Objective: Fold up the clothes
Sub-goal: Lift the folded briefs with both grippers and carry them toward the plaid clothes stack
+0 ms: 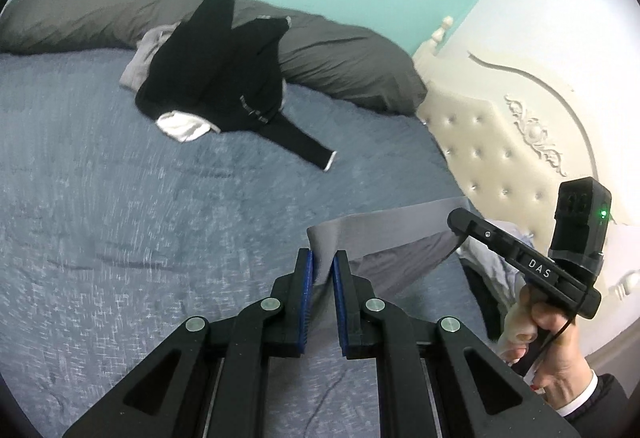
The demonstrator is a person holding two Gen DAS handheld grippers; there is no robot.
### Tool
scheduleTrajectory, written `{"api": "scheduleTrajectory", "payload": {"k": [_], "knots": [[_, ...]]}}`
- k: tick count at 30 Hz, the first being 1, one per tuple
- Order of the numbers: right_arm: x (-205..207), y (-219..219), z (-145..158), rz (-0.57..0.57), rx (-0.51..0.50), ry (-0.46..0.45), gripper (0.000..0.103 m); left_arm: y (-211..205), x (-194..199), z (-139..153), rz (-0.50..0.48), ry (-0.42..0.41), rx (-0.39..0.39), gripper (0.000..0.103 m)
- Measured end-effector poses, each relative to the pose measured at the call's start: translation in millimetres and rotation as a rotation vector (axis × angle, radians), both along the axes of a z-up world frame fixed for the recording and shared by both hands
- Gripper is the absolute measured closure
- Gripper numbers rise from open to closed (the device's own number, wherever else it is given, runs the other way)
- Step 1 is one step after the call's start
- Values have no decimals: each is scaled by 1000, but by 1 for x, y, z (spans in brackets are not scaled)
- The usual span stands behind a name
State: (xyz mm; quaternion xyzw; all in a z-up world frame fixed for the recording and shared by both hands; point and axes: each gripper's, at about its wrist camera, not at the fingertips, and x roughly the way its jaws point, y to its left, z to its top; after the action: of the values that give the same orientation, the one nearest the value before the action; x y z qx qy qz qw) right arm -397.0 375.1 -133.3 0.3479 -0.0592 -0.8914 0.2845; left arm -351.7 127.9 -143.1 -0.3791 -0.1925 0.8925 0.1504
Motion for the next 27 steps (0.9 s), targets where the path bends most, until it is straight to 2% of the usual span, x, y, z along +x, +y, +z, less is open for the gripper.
{"api": "scheduleTrajectory", "payload": {"k": [13, 27], "knots": [[38, 54, 69, -51, -24, 80, 97, 56, 24, 68, -51, 71, -19, 92], [86, 139, 99, -137, 3, 91, 97, 141, 44, 90, -135, 76, -25, 92]]}}
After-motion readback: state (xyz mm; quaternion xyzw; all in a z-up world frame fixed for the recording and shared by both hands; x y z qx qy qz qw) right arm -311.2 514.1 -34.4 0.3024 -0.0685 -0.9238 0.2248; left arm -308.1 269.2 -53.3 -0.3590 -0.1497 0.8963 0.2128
